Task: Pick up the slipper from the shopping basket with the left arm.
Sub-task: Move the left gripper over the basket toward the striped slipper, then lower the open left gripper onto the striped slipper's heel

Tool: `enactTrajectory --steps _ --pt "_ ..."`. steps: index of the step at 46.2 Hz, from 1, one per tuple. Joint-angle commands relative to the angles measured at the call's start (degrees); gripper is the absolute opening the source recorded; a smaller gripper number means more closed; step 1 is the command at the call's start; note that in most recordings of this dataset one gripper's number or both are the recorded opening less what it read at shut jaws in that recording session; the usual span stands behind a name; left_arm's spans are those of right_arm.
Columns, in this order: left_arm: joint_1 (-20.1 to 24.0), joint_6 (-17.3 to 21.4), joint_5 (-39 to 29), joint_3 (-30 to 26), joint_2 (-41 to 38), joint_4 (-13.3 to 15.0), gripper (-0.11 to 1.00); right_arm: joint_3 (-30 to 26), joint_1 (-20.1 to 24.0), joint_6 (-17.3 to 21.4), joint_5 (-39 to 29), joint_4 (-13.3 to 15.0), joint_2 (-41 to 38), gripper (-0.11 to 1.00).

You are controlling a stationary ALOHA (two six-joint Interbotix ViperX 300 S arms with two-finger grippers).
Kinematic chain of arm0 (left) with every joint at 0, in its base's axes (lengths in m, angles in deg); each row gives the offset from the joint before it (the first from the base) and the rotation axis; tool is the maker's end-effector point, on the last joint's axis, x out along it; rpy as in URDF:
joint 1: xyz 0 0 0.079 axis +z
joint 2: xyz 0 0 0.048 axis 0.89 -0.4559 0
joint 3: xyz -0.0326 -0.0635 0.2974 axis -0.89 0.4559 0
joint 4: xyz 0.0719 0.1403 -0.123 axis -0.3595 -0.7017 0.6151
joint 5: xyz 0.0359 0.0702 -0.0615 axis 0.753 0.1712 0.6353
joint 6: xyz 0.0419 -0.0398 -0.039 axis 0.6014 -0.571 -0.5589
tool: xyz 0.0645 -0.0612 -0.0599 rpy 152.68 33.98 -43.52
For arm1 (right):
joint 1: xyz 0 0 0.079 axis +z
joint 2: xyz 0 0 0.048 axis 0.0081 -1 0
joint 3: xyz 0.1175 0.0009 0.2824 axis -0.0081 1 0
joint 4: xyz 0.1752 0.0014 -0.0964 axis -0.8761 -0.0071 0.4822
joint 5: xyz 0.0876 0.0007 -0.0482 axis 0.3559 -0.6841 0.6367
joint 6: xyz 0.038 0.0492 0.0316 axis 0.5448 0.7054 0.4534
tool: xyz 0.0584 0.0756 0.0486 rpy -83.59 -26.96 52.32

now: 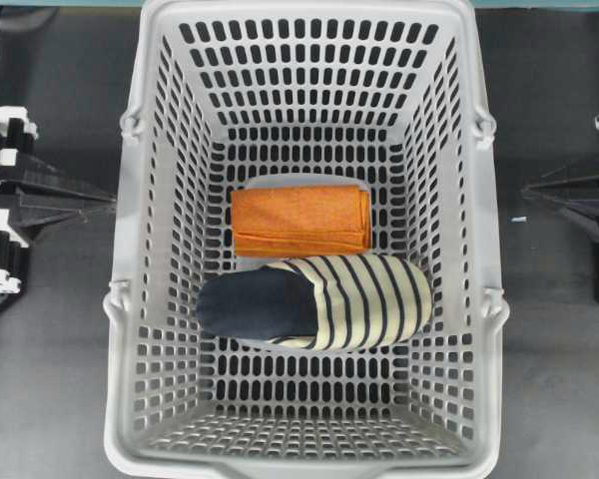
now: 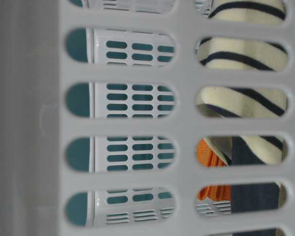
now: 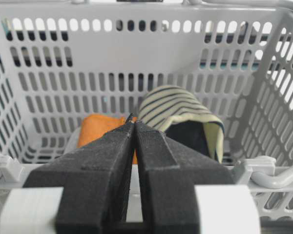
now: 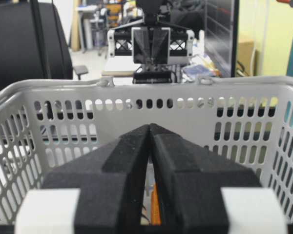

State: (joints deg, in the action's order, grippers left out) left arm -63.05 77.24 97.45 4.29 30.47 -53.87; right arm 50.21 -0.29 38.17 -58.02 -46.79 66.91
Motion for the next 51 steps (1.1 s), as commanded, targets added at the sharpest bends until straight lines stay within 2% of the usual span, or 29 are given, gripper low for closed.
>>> enactTrajectory --steps 1,5,15,22,32,39,51 --pt "-0.35 -1.67 -5.01 -4.39 -0.97 -2.29 0.06 -0.53 -0.09 0.35 0.26 -0.09 -0.88 0.00" --pt "-0.62 -3.43 -11.78 -8.88 -2.20 -2.37 0.00 -0.35 -0.09 0.70 -0.53 -0.97 -0.53 0.00" --pt "-2.29 -4.48 -28.13 -21.18 -7.73 -2.37 0.00 -0.44 -0.09 1.32 -3.69 -1.05 -0.26 0.00" --pt "-3.96 -4.48 -37.35 -29.53 -14.68 -2.37 0.00 -0.44 -0.09 1.32 -3.96 -1.05 -0.26 0.00" --pt "-5.27 -4.57 -45.35 -40.87 -25.40 -2.37 0.00 -0.44 -0.09 1.41 -4.04 -1.05 -0.18 0.00" --pt "-5.54 -4.48 -53.35 -48.43 -34.28 -2.37 0.00 -0.35 -0.09 1.41 -3.78 -0.97 -0.26 0.00" --pt "-6.06 -3.96 -59.15 -59.24 -46.14 -2.37 0.01 -0.26 -0.09 1.41 -3.87 -1.05 -0.18 0.00"
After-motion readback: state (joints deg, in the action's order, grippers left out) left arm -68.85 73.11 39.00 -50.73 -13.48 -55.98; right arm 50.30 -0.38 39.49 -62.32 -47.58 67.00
